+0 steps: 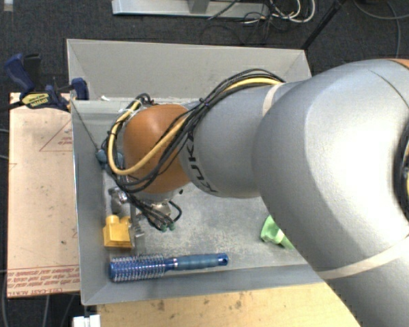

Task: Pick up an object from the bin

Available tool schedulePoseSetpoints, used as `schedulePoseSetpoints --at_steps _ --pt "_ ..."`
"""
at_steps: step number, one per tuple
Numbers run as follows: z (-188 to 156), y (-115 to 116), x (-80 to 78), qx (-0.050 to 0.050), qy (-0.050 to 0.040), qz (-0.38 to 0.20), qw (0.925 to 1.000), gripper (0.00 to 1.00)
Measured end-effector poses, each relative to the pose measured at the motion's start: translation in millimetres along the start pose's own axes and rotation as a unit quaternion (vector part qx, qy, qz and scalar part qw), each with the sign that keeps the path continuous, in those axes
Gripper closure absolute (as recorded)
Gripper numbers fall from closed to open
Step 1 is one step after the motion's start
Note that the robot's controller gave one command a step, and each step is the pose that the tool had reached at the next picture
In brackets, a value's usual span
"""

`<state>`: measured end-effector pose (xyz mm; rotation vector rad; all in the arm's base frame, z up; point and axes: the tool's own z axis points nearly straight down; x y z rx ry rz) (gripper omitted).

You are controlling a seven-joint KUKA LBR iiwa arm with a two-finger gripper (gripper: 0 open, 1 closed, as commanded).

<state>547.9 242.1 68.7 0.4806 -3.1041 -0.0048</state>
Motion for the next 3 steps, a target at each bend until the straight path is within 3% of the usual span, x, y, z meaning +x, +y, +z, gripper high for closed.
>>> schedulePoseSetpoints --at_steps 1,2,3 --pt "-32 13 14.1 0.001 -0.0016 0.118 0.9930 0.00" --pt "-33 15 24.8 0.002 -0.0047 0.196 0.9805 0.00" --pt "-8 16 38.2 -0.002 -0.0120 0.303 0.9529 0.00"
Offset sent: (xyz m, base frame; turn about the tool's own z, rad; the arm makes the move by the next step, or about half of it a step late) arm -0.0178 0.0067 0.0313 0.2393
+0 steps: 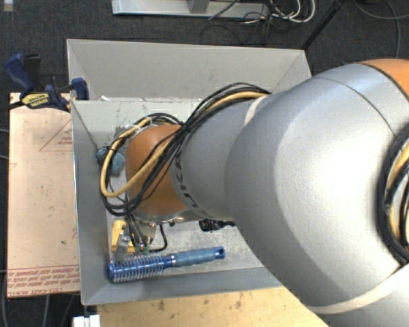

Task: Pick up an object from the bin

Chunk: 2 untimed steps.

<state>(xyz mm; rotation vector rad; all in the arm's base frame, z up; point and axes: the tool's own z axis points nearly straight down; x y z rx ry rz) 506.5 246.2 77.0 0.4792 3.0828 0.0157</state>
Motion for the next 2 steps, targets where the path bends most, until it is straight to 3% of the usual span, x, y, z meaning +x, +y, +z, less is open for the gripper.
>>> schedulePoseSetpoints --at_steps 1,2 --pt "-1.3 0.3 -2.4 -0.001 -0.0027 0.000 1.0000 0.00" --pt "0.4 0.1 -0.3 0.000 -0.0002 0.000 1.0000 1.00"
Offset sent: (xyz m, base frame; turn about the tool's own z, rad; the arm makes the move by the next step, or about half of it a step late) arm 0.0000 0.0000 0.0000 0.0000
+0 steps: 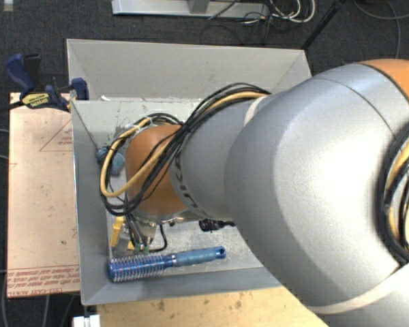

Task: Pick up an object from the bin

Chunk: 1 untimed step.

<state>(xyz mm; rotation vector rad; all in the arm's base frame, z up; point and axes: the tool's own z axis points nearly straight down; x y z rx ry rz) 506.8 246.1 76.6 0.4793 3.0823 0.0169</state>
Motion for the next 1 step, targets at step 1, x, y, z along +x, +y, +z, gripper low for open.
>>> schedulePoseSetpoints --at_steps 1 --pt "-25.9 1.1 -1.3 0.005 0.0093 -0.001 0.9999 1.00"
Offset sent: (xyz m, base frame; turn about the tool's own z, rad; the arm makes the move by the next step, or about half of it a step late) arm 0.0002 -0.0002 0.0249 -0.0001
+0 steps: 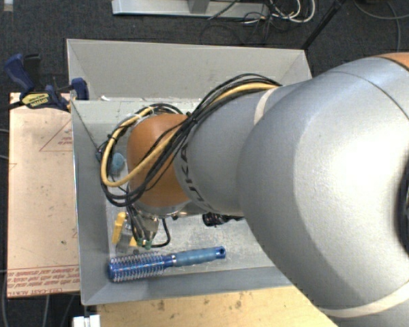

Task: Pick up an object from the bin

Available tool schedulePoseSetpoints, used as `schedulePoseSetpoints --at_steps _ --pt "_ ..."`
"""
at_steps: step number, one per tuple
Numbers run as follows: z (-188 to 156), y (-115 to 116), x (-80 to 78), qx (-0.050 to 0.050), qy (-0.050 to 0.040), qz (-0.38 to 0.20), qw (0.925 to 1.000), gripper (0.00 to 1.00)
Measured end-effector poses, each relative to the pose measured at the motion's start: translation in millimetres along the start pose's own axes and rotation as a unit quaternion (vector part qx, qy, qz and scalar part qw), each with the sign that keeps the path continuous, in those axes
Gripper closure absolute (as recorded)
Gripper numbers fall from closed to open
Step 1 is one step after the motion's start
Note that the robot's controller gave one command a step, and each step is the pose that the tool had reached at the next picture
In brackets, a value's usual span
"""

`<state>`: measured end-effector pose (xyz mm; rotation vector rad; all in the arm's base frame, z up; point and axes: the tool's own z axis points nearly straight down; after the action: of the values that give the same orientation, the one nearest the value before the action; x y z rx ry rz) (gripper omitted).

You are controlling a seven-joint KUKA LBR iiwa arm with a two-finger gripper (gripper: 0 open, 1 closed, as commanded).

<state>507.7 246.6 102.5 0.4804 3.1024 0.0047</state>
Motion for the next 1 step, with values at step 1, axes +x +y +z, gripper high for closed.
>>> schedulePoseSetpoints --at_steps 1 --pt "-17.7 0.9 -0.4 0.000 0.0001 -0.001 1.0000 1.00"
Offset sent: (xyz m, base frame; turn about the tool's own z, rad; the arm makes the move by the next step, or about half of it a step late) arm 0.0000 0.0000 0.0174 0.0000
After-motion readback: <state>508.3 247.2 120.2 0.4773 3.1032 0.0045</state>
